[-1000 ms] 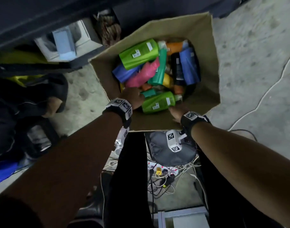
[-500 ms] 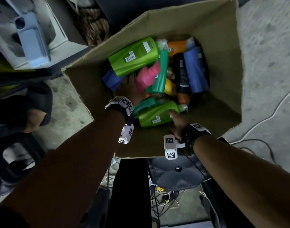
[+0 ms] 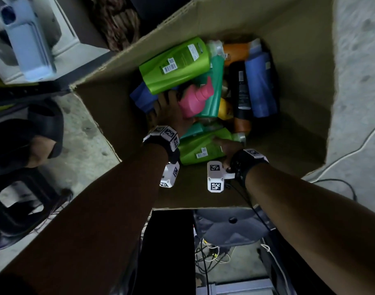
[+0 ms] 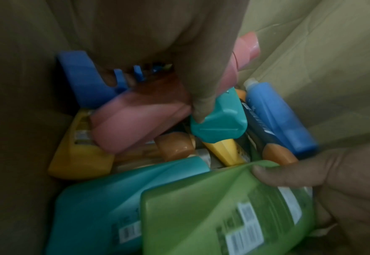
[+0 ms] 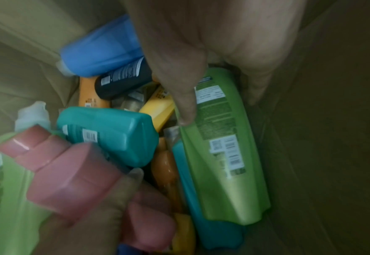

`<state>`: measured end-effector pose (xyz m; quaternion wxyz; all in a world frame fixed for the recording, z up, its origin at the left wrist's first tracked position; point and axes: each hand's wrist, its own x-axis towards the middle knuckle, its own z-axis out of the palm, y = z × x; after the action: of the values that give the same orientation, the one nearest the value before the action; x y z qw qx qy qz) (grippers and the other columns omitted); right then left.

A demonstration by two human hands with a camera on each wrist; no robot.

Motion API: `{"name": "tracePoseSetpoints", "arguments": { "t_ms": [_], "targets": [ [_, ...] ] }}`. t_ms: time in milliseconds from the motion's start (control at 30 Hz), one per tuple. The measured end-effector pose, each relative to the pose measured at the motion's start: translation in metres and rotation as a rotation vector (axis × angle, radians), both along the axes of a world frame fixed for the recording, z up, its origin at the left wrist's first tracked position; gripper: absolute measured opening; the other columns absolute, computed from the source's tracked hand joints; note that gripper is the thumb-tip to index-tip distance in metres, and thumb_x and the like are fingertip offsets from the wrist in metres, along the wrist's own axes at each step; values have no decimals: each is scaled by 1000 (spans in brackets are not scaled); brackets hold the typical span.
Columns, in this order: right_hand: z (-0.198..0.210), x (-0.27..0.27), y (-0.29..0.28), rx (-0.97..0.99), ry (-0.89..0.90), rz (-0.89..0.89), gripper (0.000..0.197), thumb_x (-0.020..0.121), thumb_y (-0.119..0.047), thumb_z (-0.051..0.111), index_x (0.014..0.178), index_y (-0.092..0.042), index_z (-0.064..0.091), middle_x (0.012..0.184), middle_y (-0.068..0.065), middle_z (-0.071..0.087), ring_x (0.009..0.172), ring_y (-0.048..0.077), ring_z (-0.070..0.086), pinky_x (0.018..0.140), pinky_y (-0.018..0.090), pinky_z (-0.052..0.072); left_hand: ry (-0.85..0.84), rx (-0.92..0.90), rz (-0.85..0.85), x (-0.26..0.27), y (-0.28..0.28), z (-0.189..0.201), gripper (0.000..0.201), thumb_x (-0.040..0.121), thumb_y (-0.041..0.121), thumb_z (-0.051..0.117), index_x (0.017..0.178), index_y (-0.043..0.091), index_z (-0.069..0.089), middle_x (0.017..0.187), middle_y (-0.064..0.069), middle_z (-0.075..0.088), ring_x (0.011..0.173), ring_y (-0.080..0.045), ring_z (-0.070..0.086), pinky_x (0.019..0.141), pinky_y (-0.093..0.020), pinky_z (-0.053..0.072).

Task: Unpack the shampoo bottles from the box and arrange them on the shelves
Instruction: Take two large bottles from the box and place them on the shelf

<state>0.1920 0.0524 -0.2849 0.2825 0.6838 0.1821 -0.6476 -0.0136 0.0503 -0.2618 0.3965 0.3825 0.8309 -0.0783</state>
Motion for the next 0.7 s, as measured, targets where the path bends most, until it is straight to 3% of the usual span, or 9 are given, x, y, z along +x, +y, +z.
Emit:
{"name": "tracePoseSetpoints", "arguments": {
  "t_ms": [100,167,233,267,367,433,500,600,700],
  "targets": [
    [0,-2,-4,59,-11,-117,117,79,13,75,164,-22,3,171,12,9,151,37,28,118,42,34,-139,20,86,-7,2,-2,104,60,53,93,142,19,39,149,-11,43,135,-37,48,108,-55,41],
    [11,-7,-11,113,28,-305,106,80,-9,85,163,-19,19,165,11,29,144,34,41,115,42,40,-270,39,193,-13,1,-3,107,60,47,96,145,17,37,148,-9,52,133,-33,54,109,-51,43],
    [17,-16,-17,203,-183,-510,92,81,-41,85,154,-11,38,149,11,52,129,31,58,99,40,53,-357,30,275,-20,-1,-2,112,56,51,95,144,19,34,145,-5,57,130,-30,57,110,-50,45],
    [18,-21,-17,199,-265,-601,92,81,-49,83,151,-9,40,145,11,55,127,32,59,94,39,54,-382,20,300,-23,-2,1,115,51,57,94,142,21,33,144,-4,57,129,-29,58,109,-50,46],
    [25,-28,-17,224,-291,-656,92,80,-48,84,151,-9,40,144,13,55,127,34,59,100,49,53,-416,38,335,-29,-7,1,121,40,69,88,138,23,36,141,-4,58,127,-28,59,107,-51,48],
    [37,-30,-15,274,-298,-757,75,77,-37,89,138,-11,54,130,13,66,110,35,69,91,56,58,-412,37,321,-32,-9,3,121,38,73,84,140,29,37,142,-2,58,128,-27,57,109,-51,46],
    [43,-26,-13,373,-341,-725,64,74,-30,92,126,-11,61,119,12,70,98,35,72,84,55,60,-428,16,332,-33,-11,8,121,38,75,83,141,32,38,140,1,59,127,-26,59,109,-52,46],
    [63,-26,-4,518,-365,-592,87,77,-23,88,147,-17,35,130,12,59,108,33,64,89,42,55,-441,-19,442,-30,-14,28,115,37,82,86,137,39,47,127,9,65,116,-21,65,103,-49,52],
    [83,-29,11,781,-340,-288,89,72,-15,88,143,-13,34,135,19,48,119,39,55,101,47,49,-416,-12,484,-18,-18,53,95,46,73,79,130,40,50,119,10,62,113,-21,64,98,-43,51]
  ]
}}
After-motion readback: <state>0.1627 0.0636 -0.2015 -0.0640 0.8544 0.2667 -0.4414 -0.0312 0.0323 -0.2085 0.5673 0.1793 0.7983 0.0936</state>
